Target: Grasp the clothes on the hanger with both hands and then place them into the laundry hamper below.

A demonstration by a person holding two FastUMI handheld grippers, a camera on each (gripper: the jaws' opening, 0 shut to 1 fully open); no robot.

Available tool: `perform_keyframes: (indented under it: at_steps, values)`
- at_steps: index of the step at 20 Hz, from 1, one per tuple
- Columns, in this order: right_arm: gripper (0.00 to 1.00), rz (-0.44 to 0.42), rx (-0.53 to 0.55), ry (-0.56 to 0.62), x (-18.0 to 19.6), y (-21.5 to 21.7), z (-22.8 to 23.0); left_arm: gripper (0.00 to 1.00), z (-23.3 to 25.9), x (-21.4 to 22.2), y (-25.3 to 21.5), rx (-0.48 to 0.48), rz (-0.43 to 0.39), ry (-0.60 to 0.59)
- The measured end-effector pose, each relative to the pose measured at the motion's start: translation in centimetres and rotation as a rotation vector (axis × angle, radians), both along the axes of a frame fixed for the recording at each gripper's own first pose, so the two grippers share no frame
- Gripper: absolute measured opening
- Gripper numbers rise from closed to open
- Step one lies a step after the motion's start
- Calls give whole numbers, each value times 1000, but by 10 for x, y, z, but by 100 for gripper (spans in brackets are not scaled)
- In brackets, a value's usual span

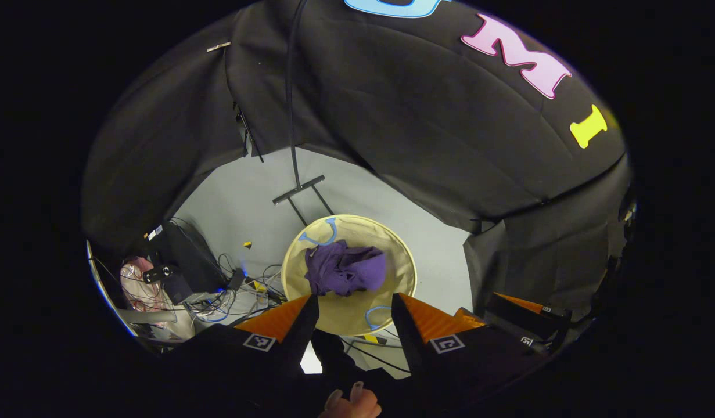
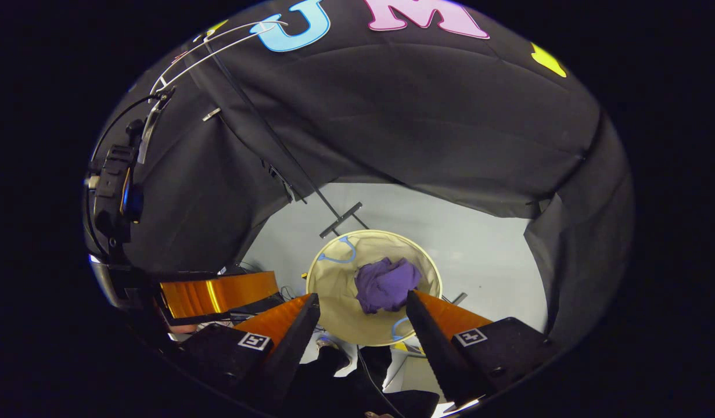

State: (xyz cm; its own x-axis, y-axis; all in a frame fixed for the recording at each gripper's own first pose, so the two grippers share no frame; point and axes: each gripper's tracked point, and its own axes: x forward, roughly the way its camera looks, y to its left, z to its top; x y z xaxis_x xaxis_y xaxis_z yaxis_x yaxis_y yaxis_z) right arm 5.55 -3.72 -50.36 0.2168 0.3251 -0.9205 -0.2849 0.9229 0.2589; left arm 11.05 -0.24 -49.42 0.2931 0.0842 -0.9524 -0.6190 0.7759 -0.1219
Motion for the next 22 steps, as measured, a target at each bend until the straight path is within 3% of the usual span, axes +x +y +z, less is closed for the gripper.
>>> perform_keyframes:
  at_steps: [3, 6, 9, 15, 18, 22]
  values:
    - [99, -20, 4, -28, 6, -2, 10, 82, 10, -1, 2, -9, 12, -32]
    - [99, -30, -16, -57, 7, -3, 12, 92, 21, -2, 12, 13, 27, -76]
    - [99, -56, -6, -82, 8, 2, 24, 94, 33, -8, 11, -1, 1, -105]
    - [99, -68, -31, -163, -5, 17, 54, 94, 60, -31, 11, -48, -121, -167]
    - [98, -148, -15, -235, -10, 30, 85, 93, 78, -47, 19, -62, -201, -190]
    - [99, -237, 0, -368, -15, 47, 138, 92, 124, -54, 38, -43, -256, -324]
